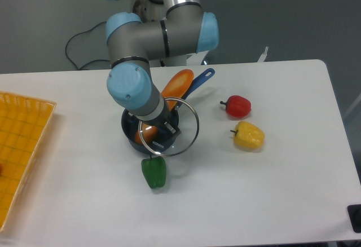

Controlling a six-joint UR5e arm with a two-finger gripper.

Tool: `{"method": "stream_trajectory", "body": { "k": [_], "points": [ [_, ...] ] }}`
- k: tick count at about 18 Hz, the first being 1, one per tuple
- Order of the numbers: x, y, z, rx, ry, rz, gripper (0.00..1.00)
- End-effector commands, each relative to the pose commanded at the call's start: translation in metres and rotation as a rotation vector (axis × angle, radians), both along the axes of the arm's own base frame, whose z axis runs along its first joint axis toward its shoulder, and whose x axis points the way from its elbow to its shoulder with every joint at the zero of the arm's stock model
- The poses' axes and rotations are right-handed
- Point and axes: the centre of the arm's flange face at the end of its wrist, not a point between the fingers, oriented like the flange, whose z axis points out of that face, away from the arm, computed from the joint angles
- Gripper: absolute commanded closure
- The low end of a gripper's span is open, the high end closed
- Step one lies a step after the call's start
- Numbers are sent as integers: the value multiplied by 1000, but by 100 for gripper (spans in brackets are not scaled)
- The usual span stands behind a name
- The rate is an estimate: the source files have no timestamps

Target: Close the pot lid

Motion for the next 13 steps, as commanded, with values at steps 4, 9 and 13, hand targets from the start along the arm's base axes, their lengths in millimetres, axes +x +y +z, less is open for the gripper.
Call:
{"method": "stream_trajectory", "body": {
  "k": [4, 9, 13],
  "points": [
    [10, 2, 2, -8, -4, -14, 62],
    [17, -5, 9, -26, -15, -18, 62],
    [19, -9, 3, -47, -14, -22, 62]
  ]
}}
